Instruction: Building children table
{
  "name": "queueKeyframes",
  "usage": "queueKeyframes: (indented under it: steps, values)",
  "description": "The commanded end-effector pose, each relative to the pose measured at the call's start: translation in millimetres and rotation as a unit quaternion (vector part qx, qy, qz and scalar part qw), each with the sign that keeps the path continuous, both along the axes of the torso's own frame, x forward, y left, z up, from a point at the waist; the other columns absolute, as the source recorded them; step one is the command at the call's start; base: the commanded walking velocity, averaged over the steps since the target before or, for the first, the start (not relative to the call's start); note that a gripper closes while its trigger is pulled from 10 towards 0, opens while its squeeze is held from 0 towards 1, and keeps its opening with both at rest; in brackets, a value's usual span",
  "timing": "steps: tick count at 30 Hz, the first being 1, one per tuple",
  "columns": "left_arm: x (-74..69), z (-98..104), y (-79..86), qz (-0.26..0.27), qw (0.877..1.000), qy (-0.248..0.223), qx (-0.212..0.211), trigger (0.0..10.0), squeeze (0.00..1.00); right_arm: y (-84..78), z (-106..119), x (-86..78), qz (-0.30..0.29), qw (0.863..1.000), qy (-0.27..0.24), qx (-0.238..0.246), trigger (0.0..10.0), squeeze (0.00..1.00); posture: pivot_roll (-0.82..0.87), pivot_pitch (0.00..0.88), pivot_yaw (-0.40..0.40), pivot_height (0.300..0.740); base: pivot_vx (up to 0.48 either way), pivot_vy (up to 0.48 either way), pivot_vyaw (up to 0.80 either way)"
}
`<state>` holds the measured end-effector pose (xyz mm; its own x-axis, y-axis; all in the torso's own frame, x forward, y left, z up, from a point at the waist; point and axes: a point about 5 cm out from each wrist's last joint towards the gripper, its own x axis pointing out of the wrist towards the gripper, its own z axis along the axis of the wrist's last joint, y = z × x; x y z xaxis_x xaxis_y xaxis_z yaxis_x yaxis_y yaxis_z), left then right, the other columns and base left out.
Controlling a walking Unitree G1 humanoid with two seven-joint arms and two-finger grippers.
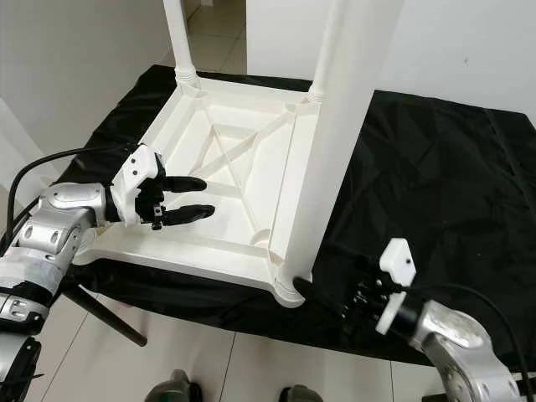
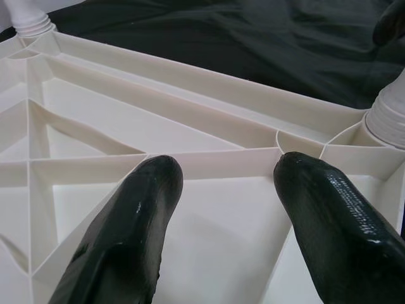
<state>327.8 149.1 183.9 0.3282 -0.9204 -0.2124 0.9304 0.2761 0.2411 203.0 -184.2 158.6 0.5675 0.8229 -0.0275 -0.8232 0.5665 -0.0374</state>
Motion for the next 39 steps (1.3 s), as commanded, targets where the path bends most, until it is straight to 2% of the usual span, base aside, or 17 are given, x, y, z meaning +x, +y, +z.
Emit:
queueKeyframes:
  steps: [1, 10, 15, 16, 18, 21, 22, 24, 25, 28, 30, 31, 32, 34, 35, 36, 39]
  values:
    - [2.1, -1.7, 6.2, 0.053, 0.999, -0.005, -0.007, 10.0, 0.0, 6.5, -3.4, 2.8, 0.006, 1.0, 0.006, -0.001, 10.0, 0.0, 0.08, 0.03, -0.007, 0.74, 0.0, 0.0, 0.0]
    - [-2.1, -9.2, 10.5, 0.066, 0.998, 0.016, -0.002, 10.0, 0.0, 25.7, -7.0, 20.1, -0.019, 1.0, -0.011, 0.013, 10.0, 0.0, 0.09, 0.026, -0.017, 0.74, 0.0, 0.0, 0.0]
    - [-8.3, -26.3, 17.3, 0.091, 0.995, 0.038, 0.005, 10.0, 0.0, 42.5, -11.9, 29.8, -0.051, 0.998, -0.023, 0.03, 10.0, 0.0, 0.09, 0.022, -0.019, 0.74, 0.0, 0.0, 0.0]
    - [-23.6, -36.7, 17.2, 0.088, 0.994, 0.058, -0.009, 10.0, 0.0, 33.5, -11.9, 32.5, -0.097, 0.994, -0.03, 0.04, 10.0, 0.0, 0.09, 0.021, -0.022, 0.74, 0.0, 0.0, 0.0]
    - [-31.0, -38.5, 14.3, 0.085, 0.993, 0.073, -0.031, 10.0, 0.0, 24.1, -10.5, 32.8, -0.119, 0.991, -0.033, 0.043, 10.0, 0.0, 0.09, 0.024, -0.023, 0.74, 0.0, 0.0, 0.0]
    - [-36.4, -39.0, 11.2, 0.085, 0.99, 0.091, -0.059, 10.0, 0.0, 16.0, -9.0, 33.3, -0.139, 0.989, -0.037, 0.046, 10.0, 0.0, 0.09, 0.024, -0.026, 0.74, 0.0, 0.0, 0.0]
    - [-38.6, -35.2, 7.7, 0.09, 0.983, 0.117, -0.114, 10.0, 0.0, 9.0, -7.5, 34.3, -0.155, 0.986, -0.039, 0.051, 10.0, 0.0, 0.09, 0.025, -0.029, 0.74, 0.0, 0.0, 0.0]
    - [-38.6, -35.2, 7.7, 0.09, 0.983, 0.117, -0.114, 10.0, 0.0, 9.0, -7.5, 34.3, -0.155, 0.986, -0.039, 0.051, 10.0, 0.0, 0.09, 0.025, -0.029, 0.74, 0.0, 0.0, 0.0]
    - [-40.9, -32.0, 3.7, 0.091, 0.976, 0.129, -0.147, 10.0, 0.0, 2.5, -6.4, 34.9, -0.17, 0.983, -0.043, 0.049, 10.0, 0.0, 0.09, 0.026, -0.034, 0.74, 0.0, 0.0, 0.0]
    - [-48.5, -34.0, -9.1, 0.086, 0.976, 0.134, -0.151, 10.0, 0.0, -6.8, -6.2, 35.5, -0.194, 0.979, -0.047, 0.045, 10.0, 0.0, 0.09, 0.027, -0.038, 0.74, 0.0, 0.0, 0.0]
    - [-48.5, -34.0, -9.1, 0.086, 0.976, 0.134, -0.151, 10.0, 0.0, -6.8, -6.2, 35.5, -0.194, 0.979, -0.047, 0.045, 10.0, 0.0, 0.09, 0.027, -0.038, 0.74, 0.0, 0.0, 0.0]
    - [-52.4, -35.7, -20.4, 0.089, 0.977, 0.129, -0.146, 10.0, 0.0, -10.9, -6.9, 35.3, -0.208, 0.976, -0.049, 0.041, 10.0, 0.0, 0.08, 0.029, -0.043, 0.74, 0.0, 0.0, 0.0]
    - [-52.4, -35.7, -20.4, 0.089, 0.977, 0.129, -0.146, 10.0, 0.0, -10.9, -6.9, 35.3, -0.208, 0.976, -0.049, 0.041, 10.0, 0.0, 0.08, 0.029, -0.043, 0.74, 0.0, 0.0, 0.0]
    - [-58.8, -32.1, -41.4, 0.087, 0.98, 0.103, -0.146, 10.0, 0.0, -17.8, -7.9, 35.3, -0.232, 0.971, -0.052, 0.037, 10.0, 0.0, 0.07, 0.032, -0.044, 0.74, 0.0, 0.0, 0.0]
    - [-58.8, -32.1, -41.4, 0.087, 0.98, 0.103, -0.146, 10.0, 0.0, -17.8, -7.9, 35.3, -0.232, 0.971, -0.052, 0.037, 10.0, 0.0, 0.07, 0.032, -0.044, 0.74, 0.0, 0.0, 0.0]
    - [-61.9, -29.3, -54.3, 0.084, 0.98, 0.101, -0.148, 10.0, 0.0, -20.2, -8.1, 35.4, -0.242, 0.968, -0.054, 0.038, 10.0, 0.0, 0.06, 0.033, -0.045, 0.74, 0.0, 0.0, 0.0]
    - [-64.0, -26.1, -65.8, 0.079, 0.981, 0.094, -0.15, 10.0, 0.0, -21.4, -8.0, 35.7, -0.248, 0.966, -0.055, 0.04, 10.0, 0.0, 0.05, 0.037, -0.043, 0.74, 0.0, 0.0, 0.0]
